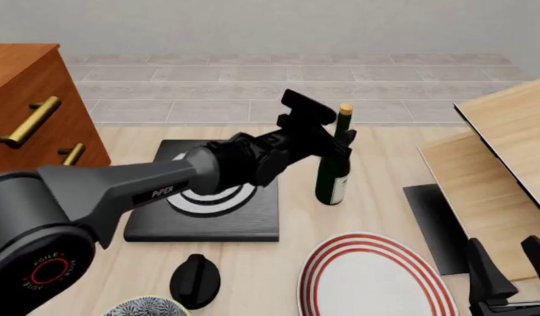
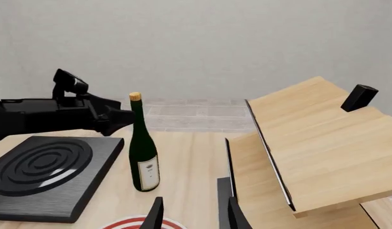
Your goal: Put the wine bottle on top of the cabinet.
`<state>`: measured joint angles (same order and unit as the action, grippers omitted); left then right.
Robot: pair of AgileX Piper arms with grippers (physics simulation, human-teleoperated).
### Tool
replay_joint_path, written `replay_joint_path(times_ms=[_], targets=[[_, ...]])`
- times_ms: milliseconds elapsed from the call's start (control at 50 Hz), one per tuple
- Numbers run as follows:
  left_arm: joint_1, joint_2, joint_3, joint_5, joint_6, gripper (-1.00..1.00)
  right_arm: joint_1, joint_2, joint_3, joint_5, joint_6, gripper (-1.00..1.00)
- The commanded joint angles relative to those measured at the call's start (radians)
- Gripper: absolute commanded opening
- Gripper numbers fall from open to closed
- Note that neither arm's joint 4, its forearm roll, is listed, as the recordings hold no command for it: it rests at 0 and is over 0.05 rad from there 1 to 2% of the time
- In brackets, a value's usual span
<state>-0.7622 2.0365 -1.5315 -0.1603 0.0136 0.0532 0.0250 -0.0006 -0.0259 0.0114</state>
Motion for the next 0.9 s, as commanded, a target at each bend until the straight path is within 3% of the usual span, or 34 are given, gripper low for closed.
replay_joint_path(times_ms=[20, 500, 560, 900], targets=[[0.008, 0.029, -0.045, 0.026, 0.007, 1.00, 0.000, -0.001, 0.000, 0.000, 0.002, 1.00], [-0.036, 0.106, -0.173, 0.115, 0.035, 1.00, 0.001, 0.009, 0.000, -0.005, 0.010, 1.00], [-0.048, 0.108, -0.174, 0.115, 0.072, 1.00, 0.000, 0.011, 0.000, -0.005, 0.011, 1.00], [-0.016, 0.098, -0.170, 0.109, 0.043, 1.00, 0.001, 0.012, 0.000, -0.006, 0.013, 1.00]])
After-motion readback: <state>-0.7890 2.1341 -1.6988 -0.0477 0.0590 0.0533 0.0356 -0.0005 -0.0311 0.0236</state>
